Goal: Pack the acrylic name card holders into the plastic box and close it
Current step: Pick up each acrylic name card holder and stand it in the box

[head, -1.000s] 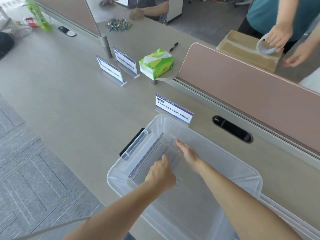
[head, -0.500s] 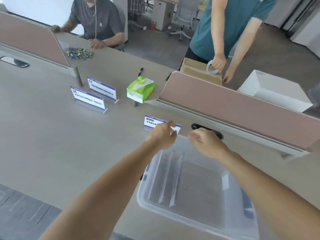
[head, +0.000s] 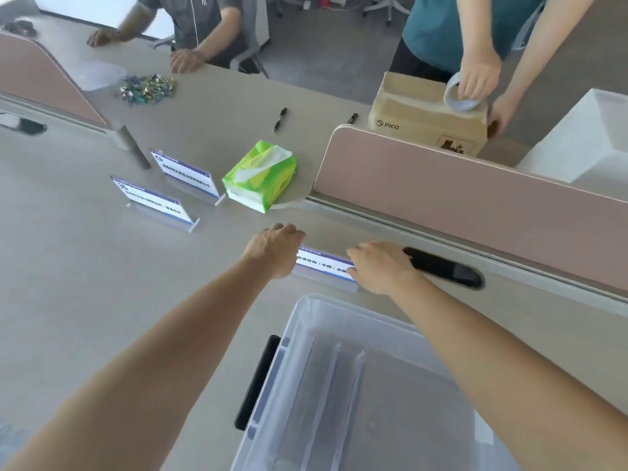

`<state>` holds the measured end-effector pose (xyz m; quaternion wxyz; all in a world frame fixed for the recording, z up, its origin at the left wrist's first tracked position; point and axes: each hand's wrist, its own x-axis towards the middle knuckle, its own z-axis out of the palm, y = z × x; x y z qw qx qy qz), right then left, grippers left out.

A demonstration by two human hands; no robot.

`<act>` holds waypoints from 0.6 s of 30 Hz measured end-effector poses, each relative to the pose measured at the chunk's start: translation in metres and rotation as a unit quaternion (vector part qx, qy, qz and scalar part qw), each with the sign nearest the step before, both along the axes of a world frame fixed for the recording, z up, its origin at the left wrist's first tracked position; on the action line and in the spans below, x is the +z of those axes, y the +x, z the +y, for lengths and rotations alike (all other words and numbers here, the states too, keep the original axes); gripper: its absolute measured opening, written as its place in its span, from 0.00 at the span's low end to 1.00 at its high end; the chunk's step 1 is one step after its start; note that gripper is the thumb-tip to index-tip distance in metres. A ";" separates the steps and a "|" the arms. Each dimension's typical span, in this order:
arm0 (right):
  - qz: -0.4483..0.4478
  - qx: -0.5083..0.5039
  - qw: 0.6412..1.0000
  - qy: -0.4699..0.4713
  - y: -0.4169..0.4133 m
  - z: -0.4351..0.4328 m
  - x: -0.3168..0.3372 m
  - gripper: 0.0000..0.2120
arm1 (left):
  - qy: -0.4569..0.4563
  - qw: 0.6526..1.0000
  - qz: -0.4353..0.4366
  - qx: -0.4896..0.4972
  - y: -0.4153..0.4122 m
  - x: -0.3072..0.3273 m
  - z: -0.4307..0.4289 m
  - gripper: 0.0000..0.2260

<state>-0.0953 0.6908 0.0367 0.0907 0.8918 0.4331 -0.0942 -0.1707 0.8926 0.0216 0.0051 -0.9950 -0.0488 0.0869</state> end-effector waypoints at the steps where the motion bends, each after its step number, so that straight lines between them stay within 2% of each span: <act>1: 0.006 -0.008 1.000 -0.003 0.007 0.004 -0.009 0.13 | -0.002 1.000 0.013 0.000 0.009 -0.007 0.000 0.20; 6: 0.047 -0.051 0.996 -0.049 0.026 0.010 -0.045 0.10 | 0.031 0.997 0.073 0.016 0.031 -0.030 -0.006 0.14; 11: 0.040 -0.046 0.998 -0.008 0.035 -0.002 -0.029 0.09 | 0.051 0.998 0.026 0.001 0.025 -0.021 -0.005 0.10; 16: -0.049 -0.027 0.997 0.056 0.025 -0.018 0.029 0.08 | -0.012 0.999 -0.045 0.000 -0.002 0.027 -0.013 0.10; 18: -0.089 0.002 0.994 0.069 0.013 -0.023 0.057 0.11 | -0.074 0.996 -0.055 0.020 -0.019 0.049 -0.015 0.09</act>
